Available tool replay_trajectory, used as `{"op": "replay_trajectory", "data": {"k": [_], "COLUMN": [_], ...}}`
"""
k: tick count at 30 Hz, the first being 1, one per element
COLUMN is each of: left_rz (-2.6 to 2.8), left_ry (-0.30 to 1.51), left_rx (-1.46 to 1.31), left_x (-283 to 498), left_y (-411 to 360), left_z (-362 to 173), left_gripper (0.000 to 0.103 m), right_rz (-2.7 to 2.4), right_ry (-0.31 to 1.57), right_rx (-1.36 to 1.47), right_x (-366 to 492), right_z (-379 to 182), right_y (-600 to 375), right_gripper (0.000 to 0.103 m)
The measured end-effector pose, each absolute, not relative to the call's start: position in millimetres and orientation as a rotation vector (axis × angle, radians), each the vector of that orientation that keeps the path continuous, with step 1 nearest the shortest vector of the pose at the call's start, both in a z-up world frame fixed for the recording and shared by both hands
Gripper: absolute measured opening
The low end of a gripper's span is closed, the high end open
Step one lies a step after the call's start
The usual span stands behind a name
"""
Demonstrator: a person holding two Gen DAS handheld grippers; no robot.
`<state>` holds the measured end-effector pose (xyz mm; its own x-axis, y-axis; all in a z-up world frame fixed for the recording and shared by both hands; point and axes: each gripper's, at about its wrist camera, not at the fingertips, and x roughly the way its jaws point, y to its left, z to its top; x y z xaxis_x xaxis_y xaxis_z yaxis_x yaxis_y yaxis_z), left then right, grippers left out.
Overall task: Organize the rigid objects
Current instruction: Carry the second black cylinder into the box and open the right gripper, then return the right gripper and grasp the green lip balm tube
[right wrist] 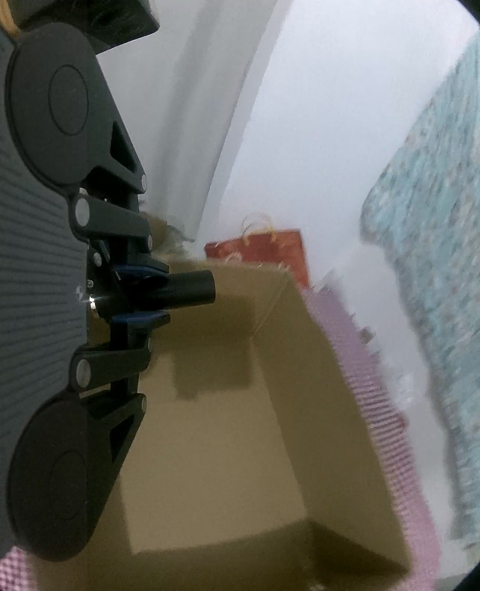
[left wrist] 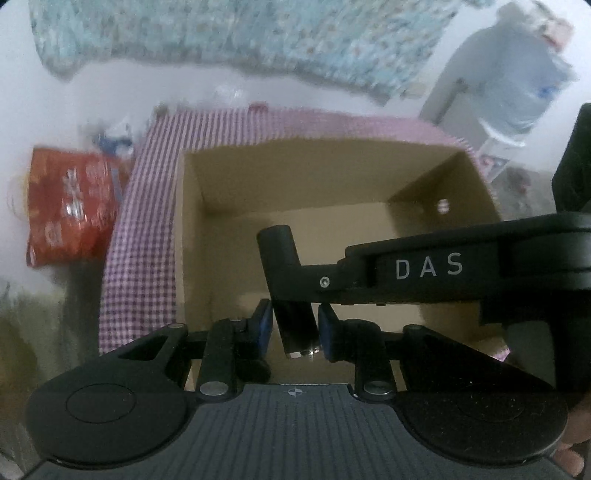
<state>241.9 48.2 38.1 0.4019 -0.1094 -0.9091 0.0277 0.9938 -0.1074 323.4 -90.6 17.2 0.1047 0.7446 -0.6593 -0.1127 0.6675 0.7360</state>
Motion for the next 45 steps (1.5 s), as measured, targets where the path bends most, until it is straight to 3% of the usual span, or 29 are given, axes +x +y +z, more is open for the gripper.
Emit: {"op": "replay_trajectory", "data": {"k": [7, 16, 24, 32, 38, 45], "left_rz": [-0.028, -0.020, -0.075, -0.167, -0.265, -0.314], "left_ry": [1.195, 1.148, 1.056, 0.891, 0.909, 1.017], "left_rx": [-0.062, -0.055, -0.066, 0.029, 0.066, 0.067], "left_x": [259, 263, 231, 149, 101, 82], "left_y": [54, 55, 50, 20, -10, -30], "left_z": [16, 27, 69, 105, 82, 26], "left_gripper": [0.027, 0.030, 0.032, 0.042, 0.042, 0.042], "right_rz": [0.646, 0.637, 0.680, 0.733, 0.701, 0.558], "right_ry": [1.423, 1.443, 1.376, 1.207, 1.112, 1.142], "right_rx": [0.622, 0.720, 0.749, 0.759, 0.779, 0.862], "right_x": [354, 356, 339, 283, 221, 169], "right_z": [-30, -44, 0, 69, 83, 34], "right_y": [-70, -68, -96, -168, -233, -280], "right_gripper": [0.023, 0.023, 0.023, 0.023, 0.024, 0.032]}}
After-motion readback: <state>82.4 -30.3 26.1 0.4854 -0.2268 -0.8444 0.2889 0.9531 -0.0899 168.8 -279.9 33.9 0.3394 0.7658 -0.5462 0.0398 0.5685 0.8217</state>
